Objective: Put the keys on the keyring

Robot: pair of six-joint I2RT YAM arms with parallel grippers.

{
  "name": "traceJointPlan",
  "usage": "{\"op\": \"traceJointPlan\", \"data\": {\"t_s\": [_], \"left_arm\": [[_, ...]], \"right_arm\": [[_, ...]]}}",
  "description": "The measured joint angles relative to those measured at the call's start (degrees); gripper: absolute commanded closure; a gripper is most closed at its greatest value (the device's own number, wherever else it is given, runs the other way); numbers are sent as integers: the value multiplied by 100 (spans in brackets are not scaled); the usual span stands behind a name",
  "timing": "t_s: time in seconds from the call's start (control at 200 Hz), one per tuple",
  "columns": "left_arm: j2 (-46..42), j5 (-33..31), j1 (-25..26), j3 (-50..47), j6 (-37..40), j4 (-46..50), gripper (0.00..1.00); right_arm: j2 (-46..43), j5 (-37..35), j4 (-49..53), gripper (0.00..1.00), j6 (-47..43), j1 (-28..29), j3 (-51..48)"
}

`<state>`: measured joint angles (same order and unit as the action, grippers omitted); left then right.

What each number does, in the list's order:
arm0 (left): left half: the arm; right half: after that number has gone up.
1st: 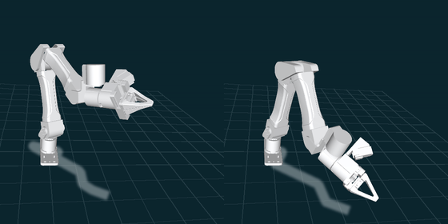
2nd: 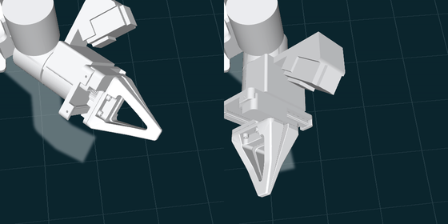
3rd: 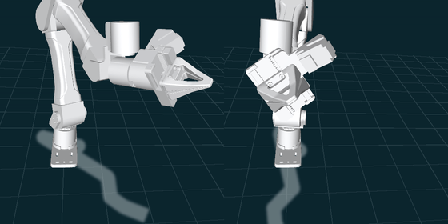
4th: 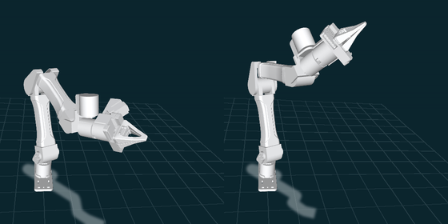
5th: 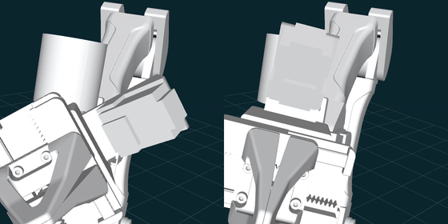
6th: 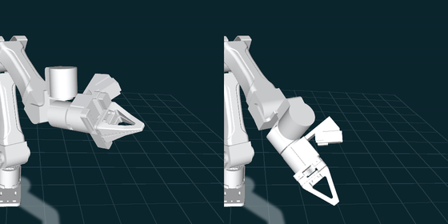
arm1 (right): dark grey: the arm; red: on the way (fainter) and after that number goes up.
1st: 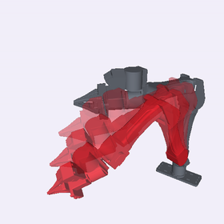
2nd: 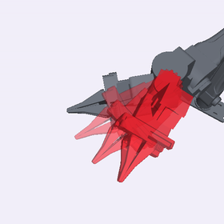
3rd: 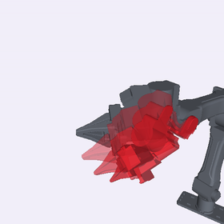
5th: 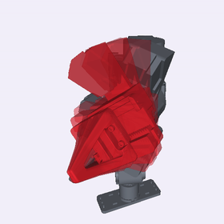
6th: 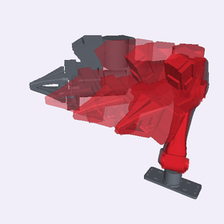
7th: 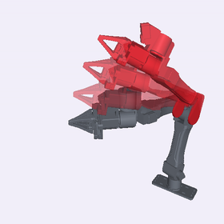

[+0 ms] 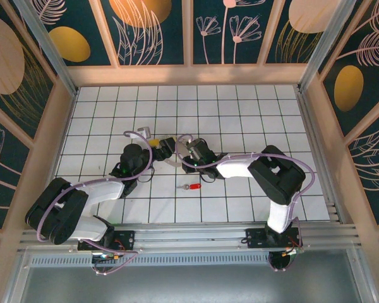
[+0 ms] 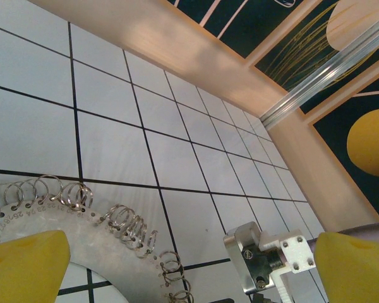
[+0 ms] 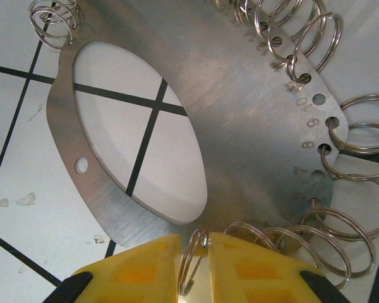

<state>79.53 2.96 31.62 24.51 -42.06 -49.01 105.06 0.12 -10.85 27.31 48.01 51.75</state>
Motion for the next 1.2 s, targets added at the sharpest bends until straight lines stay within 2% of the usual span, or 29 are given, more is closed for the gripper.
{"op": "traceJointPlan", "data": {"t_s": [0.195,0.365,0.636,0.791,0.981,1.201], "left_arm": [[0,0,0,0,0,0,1],[0,0,0,-4,0,-2,1],[-72,-96,0,-37,-61,39,1],[-330,-404,0,190,-127,579,1],[-573,-560,0,723,157,1045,1],[-619,-295,0,1368,789,1456,2]], "right_arm": [[0,-59,2,86,2,-2,0],[0,-79,17,100,-11,-2,7],[-37,-76,55,100,-199,-48,7],[-581,42,55,100,-605,-275,-94],[-1849,809,-457,100,-1145,-946,-466],[-2682,2577,-1777,100,-1180,-2218,-1034]]}}
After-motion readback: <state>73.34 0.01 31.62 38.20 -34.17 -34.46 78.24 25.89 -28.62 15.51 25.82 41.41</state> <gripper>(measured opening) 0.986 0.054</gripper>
